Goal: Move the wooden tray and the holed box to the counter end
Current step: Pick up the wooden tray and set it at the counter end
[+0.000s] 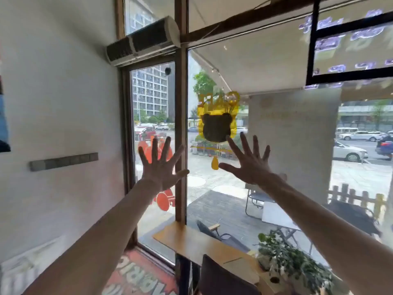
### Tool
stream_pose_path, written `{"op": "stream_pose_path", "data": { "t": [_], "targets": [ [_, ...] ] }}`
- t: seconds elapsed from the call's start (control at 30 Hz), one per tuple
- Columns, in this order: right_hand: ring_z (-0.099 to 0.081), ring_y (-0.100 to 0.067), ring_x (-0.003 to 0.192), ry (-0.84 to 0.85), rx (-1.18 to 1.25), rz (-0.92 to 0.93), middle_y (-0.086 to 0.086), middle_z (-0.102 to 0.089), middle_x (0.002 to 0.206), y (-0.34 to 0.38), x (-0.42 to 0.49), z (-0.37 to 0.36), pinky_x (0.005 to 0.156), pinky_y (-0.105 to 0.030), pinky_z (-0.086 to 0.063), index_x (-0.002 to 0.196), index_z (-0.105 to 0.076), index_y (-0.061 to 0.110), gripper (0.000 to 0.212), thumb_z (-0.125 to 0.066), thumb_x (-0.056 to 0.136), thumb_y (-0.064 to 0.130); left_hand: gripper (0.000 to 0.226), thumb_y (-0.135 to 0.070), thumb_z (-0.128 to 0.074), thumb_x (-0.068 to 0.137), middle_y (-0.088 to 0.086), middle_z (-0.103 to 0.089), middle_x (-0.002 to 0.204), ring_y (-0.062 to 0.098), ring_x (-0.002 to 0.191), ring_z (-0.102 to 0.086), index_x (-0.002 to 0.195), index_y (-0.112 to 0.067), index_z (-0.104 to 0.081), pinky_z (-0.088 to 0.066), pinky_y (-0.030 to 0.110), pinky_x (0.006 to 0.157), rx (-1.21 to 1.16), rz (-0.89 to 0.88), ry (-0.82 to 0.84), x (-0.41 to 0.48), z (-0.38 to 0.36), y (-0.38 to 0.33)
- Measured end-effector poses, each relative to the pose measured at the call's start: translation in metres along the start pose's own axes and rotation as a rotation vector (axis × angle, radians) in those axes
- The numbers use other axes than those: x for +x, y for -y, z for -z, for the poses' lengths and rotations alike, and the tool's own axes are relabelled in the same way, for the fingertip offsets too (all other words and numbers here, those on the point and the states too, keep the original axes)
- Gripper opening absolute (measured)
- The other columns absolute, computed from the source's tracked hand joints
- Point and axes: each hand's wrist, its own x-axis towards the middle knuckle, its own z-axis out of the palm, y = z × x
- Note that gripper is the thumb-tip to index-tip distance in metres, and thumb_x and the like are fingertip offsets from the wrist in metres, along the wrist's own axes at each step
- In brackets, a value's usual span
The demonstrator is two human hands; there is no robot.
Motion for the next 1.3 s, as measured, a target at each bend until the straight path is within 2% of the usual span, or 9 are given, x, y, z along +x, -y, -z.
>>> {"op": "stream_pose_path", "data": {
  "t": [0.17, 0.33, 0.47, 0.57, 0.73, 0.87, 0.97, 1.17, 1.3],
  "targets": [
    [0.024, -0.031, 0.154, -0.035, 0.153, 0.07, 0.01, 0.025, 0.166, 0.038, -0.02, -0.067, 0.116, -0.068, 0.008, 0.151, 0.015, 0.057, 0.091, -0.021, 0.074, 0.09, 0.082, -0.083, -0.016, 0.086, -0.004, 0.042, 0.16, 0.034, 0.154, 0.03, 0.149, -0.05, 0.024, 0.016, 0.069, 0.118, -0.101, 0.026, -0.021, -0.048, -0.065, 0.05],
    [0.026, -0.024, 0.153, 0.129, 0.332, -0.02, 0.014, 0.026, 0.165, 0.025, -0.086, -0.169, 0.119, -0.062, 0.011, 0.148, 0.019, 0.059, 0.087, -0.022, 0.076, 0.087, 0.102, -0.095, 0.013, 0.062, -0.007, 0.045, 0.157, 0.03, 0.152, 0.034, 0.152, -0.05, 0.02, 0.02, 0.066, 0.117, -0.219, 0.003, 0.185, -0.108, -0.16, 0.066],
    [0.035, -0.025, 0.149, 0.353, 0.38, -0.172, 0.016, 0.038, 0.158, -0.002, -0.149, -0.263, 0.12, -0.063, 0.013, 0.146, 0.025, 0.058, 0.089, -0.029, 0.08, 0.083, 0.097, -0.098, 0.003, 0.063, -0.01, 0.047, 0.157, 0.023, 0.148, 0.04, 0.147, -0.055, 0.025, 0.023, 0.063, 0.117, -0.332, 0.028, 0.38, -0.139, -0.249, 0.063],
    [0.039, -0.022, 0.147, 0.485, 0.447, -0.322, 0.016, 0.037, 0.16, -0.025, -0.178, -0.314, 0.119, -0.062, 0.017, 0.144, 0.025, 0.062, 0.089, -0.036, 0.083, 0.082, 0.089, -0.095, -0.008, 0.073, -0.012, 0.052, 0.152, 0.019, 0.143, 0.049, 0.144, -0.057, 0.029, 0.028, 0.062, 0.116, -0.404, 0.037, 0.56, -0.139, -0.31, 0.053],
    [0.039, -0.019, 0.147, 0.559, 0.453, -0.517, 0.017, 0.038, 0.159, -0.068, -0.189, -0.368, 0.118, -0.06, 0.017, 0.141, 0.025, 0.066, 0.091, -0.024, 0.071, 0.096, 0.083, -0.086, -0.018, 0.081, -0.015, 0.053, 0.152, 0.013, 0.132, 0.058, 0.142, -0.058, 0.03, 0.029, 0.061, 0.116, -0.441, 0.025, 0.75, -0.106, -0.388, 0.028],
    [0.037, -0.018, 0.146, 0.534, 0.444, -0.623, 0.016, 0.038, 0.157, -0.096, -0.173, -0.403, 0.118, -0.061, 0.015, 0.139, 0.025, 0.068, 0.093, -0.018, 0.063, 0.101, 0.083, -0.079, -0.027, 0.091, -0.008, 0.042, 0.162, 0.02, 0.144, 0.047, 0.144, -0.05, 0.028, 0.027, 0.061, 0.117, -0.431, -0.034, 0.797, -0.048, -0.43, 0.005],
    [0.035, -0.017, 0.146, 0.582, 0.435, -0.677, 0.015, 0.038, 0.155, -0.103, -0.165, -0.42, 0.118, -0.062, 0.013, 0.138, 0.026, 0.069, 0.094, -0.014, 0.06, 0.103, 0.08, -0.075, -0.029, 0.095, -0.006, 0.043, 0.161, 0.024, 0.147, 0.044, 0.145, -0.049, 0.027, 0.027, 0.061, 0.118, -0.447, -0.087, 0.856, -0.017, -0.448, -0.01],
    [0.036, -0.019, 0.149, 0.649, 0.403, -0.72, 0.016, 0.037, 0.157, -0.118, -0.128, -0.457, 0.118, -0.06, 0.016, 0.142, 0.025, 0.065, 0.095, -0.013, 0.063, 0.1, 0.079, -0.073, -0.028, 0.096, -0.005, 0.041, 0.162, 0.025, 0.148, 0.043, 0.158, -0.047, 0.012, 0.026, 0.06, 0.118, -0.456, -0.159, 0.921, 0.048, -0.496, -0.03],
    [0.032, -0.02, 0.151, 0.662, 0.404, -0.774, 0.013, 0.03, 0.162, -0.126, -0.097, -0.488, 0.119, -0.059, 0.017, 0.148, 0.019, 0.059, 0.088, -0.026, 0.078, 0.088, 0.08, -0.077, -0.026, 0.094, -0.004, 0.036, 0.165, 0.026, 0.15, 0.039, 0.158, -0.047, 0.012, 0.021, 0.062, 0.119, -0.424, -0.238, 0.927, 0.095, -0.547, -0.042]
  ]
}}
